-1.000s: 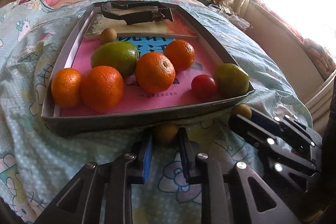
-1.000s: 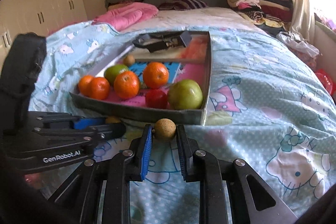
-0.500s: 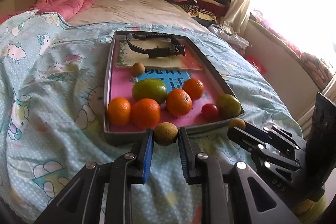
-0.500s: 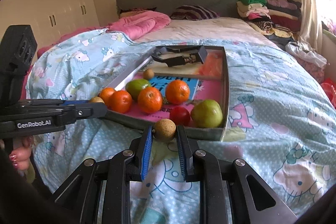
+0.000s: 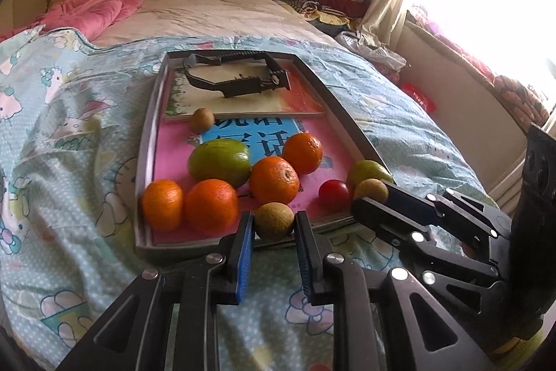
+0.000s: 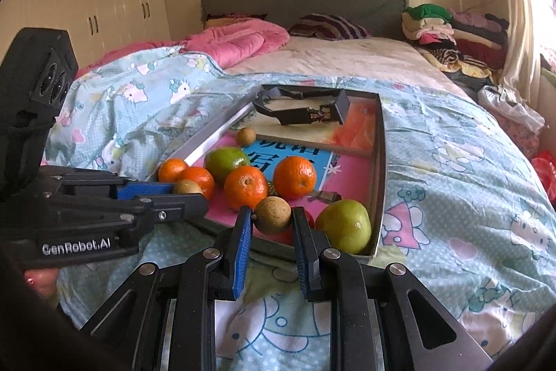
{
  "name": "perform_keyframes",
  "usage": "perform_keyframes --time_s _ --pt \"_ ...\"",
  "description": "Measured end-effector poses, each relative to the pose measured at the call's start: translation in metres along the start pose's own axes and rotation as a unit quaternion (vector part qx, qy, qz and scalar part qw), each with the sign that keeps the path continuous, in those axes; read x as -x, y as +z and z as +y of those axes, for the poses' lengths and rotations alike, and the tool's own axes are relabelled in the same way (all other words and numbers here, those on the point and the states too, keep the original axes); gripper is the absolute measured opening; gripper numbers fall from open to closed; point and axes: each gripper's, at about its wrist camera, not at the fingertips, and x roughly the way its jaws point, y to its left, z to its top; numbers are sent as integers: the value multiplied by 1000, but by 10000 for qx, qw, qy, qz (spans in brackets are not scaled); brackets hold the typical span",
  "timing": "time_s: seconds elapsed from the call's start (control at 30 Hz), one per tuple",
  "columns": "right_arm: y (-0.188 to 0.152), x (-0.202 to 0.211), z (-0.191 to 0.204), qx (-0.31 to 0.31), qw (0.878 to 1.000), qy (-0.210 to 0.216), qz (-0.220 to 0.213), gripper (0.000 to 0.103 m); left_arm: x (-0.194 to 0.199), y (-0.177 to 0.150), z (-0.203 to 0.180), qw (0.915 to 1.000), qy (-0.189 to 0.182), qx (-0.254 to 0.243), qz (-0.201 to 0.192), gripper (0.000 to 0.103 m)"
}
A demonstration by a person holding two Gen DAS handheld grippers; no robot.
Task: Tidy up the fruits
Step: 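Lower both small brown fruits into the tray and open both tools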
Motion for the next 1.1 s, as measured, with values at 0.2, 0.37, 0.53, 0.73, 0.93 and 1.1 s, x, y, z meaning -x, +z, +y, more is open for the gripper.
perform_keyframes --time_s 0.2,0.37,0.53,0.73,0.93,1.1 --pt "1 -13 0 130 9998 40 125 23 -9 1 -7 9999 67 -107 64 24" --pt "2 -19 2 259 9995 45 176 23 -16 5 -5 9998 128 -84 132 24" --pt "4 -26 5 410 9989 81 225 23 -21 6 0 9996 202 -40 178 24" --pt "9 -36 14 712 9970 91 296 23 -23 9 7 9996 170 -15 216 24" --pt "9 -39 10 647 9972 207 311 23 -24 10 9 9997 125 18 219 24" --pt "10 -40 8 602 9973 259 328 25 -24 11 10 9996 110 65 241 24"
